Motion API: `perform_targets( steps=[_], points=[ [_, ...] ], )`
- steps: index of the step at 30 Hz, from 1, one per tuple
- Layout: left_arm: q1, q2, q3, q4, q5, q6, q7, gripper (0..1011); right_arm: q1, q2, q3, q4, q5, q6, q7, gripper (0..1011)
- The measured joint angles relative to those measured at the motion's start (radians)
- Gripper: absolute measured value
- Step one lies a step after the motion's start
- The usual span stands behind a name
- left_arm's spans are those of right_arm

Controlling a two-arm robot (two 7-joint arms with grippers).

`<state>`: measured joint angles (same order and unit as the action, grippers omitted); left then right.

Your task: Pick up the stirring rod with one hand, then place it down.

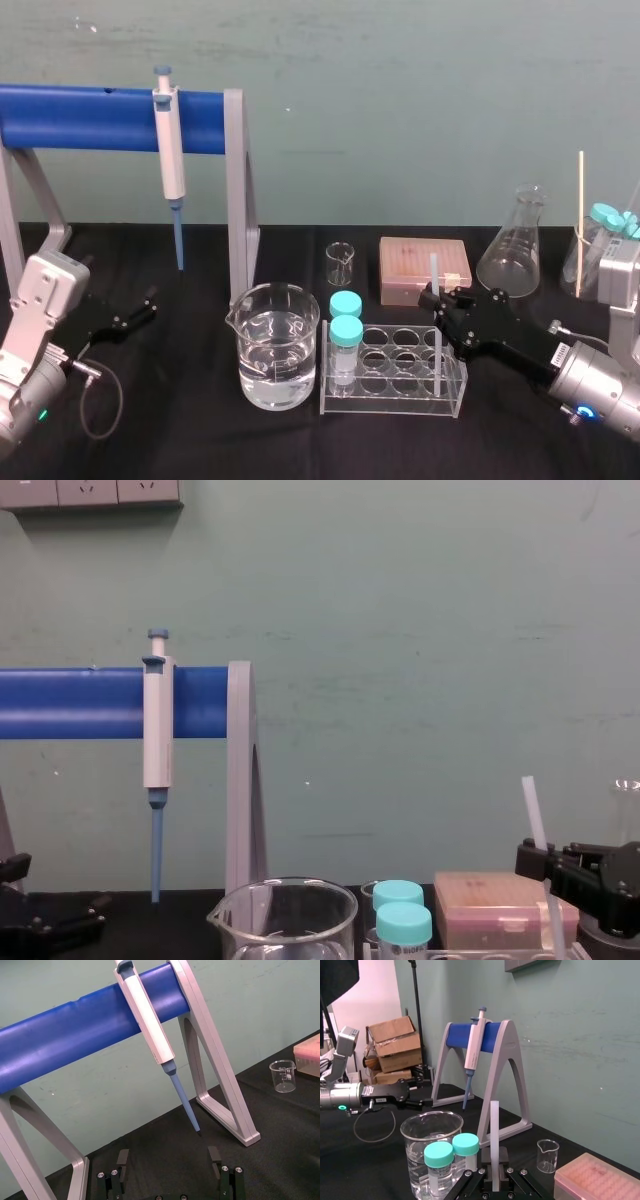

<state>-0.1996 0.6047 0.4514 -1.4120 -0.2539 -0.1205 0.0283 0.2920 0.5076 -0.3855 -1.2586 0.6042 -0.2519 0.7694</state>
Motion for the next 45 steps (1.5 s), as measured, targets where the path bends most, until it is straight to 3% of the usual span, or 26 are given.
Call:
perform_targets(
  steps=[14,37,42,45],
  points=[
    [0.0,0.0,0.0,0.0,0.0,0.0,0.0,1000,-0.001,0.0,0.0,0.0,-0.001,0.001,-0.003,77],
    [0.0,0.0,0.0,0.0,0.0,0.0,0.0,1000,-0.001,0.001,0.001,-0.003,0.0,0.002,-0.004,788],
    [0.0,0.0,0.0,0.0,0.0,0.0,0.0,1000,-0.022,-0.003,0.035,-0.046,-0.049,0.025,-0.146,930],
    [0.0,0.0,0.0,0.0,0.0,0.0,0.0,1000,-0.046,-0.015,0.071,-0.08,-0.1,0.062,-0.297,998]
  ],
)
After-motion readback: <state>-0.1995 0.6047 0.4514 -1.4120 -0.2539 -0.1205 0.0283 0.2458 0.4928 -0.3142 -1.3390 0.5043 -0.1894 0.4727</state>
